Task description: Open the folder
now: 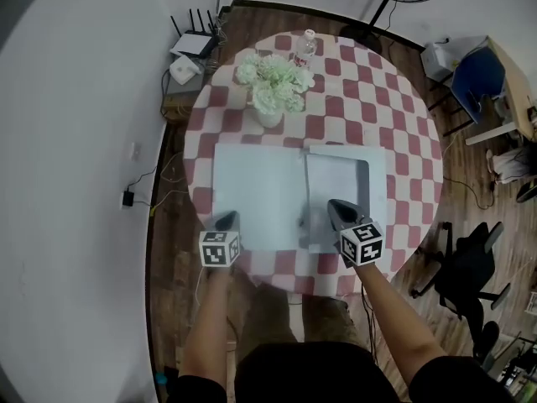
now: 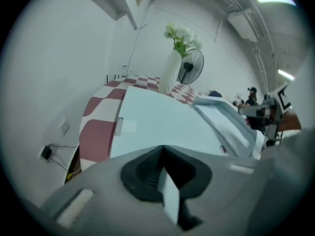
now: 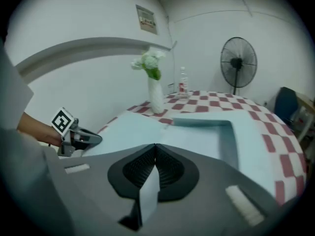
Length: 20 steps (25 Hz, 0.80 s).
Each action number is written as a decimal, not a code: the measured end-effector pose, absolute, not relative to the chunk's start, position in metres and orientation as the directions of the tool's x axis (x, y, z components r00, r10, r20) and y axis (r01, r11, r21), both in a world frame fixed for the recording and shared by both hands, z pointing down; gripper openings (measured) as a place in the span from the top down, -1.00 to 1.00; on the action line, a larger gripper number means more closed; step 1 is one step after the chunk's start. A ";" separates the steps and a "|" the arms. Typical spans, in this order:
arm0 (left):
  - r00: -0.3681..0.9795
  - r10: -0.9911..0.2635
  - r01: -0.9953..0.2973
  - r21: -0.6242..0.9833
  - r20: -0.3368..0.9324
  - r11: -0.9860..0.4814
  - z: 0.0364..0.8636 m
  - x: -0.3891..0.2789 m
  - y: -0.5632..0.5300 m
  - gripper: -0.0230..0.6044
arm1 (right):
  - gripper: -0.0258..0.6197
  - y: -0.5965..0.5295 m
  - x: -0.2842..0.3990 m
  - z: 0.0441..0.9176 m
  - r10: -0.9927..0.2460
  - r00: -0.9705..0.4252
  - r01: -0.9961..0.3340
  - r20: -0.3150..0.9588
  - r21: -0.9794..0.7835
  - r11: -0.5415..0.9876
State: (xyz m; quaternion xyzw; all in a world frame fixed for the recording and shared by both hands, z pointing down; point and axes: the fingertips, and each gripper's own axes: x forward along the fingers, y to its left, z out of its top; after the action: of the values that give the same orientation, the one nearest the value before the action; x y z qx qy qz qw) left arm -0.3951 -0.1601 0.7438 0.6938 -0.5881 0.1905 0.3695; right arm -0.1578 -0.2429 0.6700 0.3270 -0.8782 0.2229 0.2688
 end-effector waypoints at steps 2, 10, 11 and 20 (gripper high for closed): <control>0.236 -0.688 -0.952 0.305 0.686 -0.022 0.741 -0.393 -0.160 0.92 | 0.92 -0.246 -0.099 0.681 -0.517 -0.560 -0.785 0.648 -0.216 0.580; 0.254 -0.717 -0.952 0.300 0.649 -0.066 0.718 -0.370 -0.156 0.90 | 0.92 -0.209 -0.020 0.701 -0.514 -0.502 -0.842 0.696 -0.256 0.476; 0.260 -0.723 -0.951 0.298 0.639 -0.079 0.711 -0.364 -0.157 0.90 | 0.92 -0.206 -0.023 0.695 -0.511 -0.516 -0.832 0.688 -0.260 0.490; 0.148 -0.794 -0.981 0.192 0.589 -0.040 0.638 -0.346 -0.168 0.92 | 0.92 -0.202 -0.055 0.611 -0.533 -0.631 -0.761 0.563 -0.317 0.566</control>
State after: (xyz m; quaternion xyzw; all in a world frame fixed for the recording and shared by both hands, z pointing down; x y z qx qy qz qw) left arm -0.3463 -0.1675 0.6377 0.7022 -0.6319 0.1639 0.2840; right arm -0.0553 -0.2021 0.6106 0.3762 -0.8602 0.2750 0.2072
